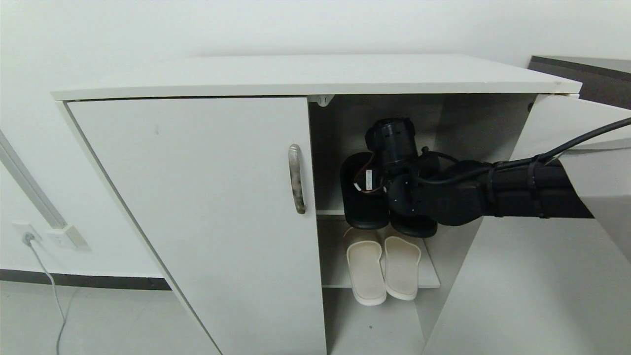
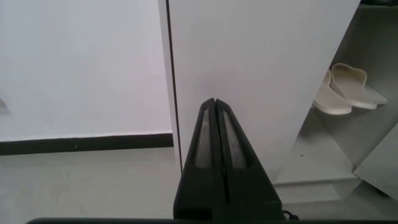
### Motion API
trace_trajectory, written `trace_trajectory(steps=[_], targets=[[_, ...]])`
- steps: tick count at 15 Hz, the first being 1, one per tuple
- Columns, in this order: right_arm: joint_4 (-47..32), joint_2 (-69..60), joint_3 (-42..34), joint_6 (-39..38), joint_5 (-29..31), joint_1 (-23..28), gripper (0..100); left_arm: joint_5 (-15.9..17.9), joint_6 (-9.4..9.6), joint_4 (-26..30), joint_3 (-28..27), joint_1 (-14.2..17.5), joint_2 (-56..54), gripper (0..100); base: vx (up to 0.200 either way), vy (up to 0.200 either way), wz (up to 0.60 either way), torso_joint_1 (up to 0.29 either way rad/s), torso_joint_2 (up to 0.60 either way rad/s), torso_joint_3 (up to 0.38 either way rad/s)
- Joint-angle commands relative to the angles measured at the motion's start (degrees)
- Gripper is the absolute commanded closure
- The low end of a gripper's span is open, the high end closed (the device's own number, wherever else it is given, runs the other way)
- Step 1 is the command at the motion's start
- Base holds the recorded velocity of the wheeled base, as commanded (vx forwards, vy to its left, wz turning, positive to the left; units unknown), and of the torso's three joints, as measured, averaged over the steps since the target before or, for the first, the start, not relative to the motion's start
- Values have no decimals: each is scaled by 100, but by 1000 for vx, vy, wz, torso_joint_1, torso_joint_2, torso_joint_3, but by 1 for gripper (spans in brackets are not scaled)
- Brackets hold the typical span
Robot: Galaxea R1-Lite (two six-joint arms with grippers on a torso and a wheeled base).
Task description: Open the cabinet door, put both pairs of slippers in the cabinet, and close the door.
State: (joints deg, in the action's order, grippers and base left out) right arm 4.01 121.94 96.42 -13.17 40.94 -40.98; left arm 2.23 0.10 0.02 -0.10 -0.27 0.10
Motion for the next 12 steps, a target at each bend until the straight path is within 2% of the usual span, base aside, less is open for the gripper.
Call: trace_trajectory(steps=[1, 3, 11, 12], targets=[[65, -391, -387, -19, 2, -138, 0, -3, -1, -2, 1, 0, -1, 100, 0, 0, 0, 0, 0, 0], [153, -637, -694, -28, 2, -278, 0, 5, -1, -2, 1, 0, -1, 100, 0, 0, 0, 0, 0, 0], [1304, -2271, -3226, 16, -130, -1166, 0, 5, 8, -2, 1, 0, -1, 100, 0, 0, 0, 0, 0, 0], [1550, -2482, -3568, 25, -297, -1210, 100, 5, 8, -2, 1, 0, -1, 100, 0, 0, 0, 0, 0, 0]])
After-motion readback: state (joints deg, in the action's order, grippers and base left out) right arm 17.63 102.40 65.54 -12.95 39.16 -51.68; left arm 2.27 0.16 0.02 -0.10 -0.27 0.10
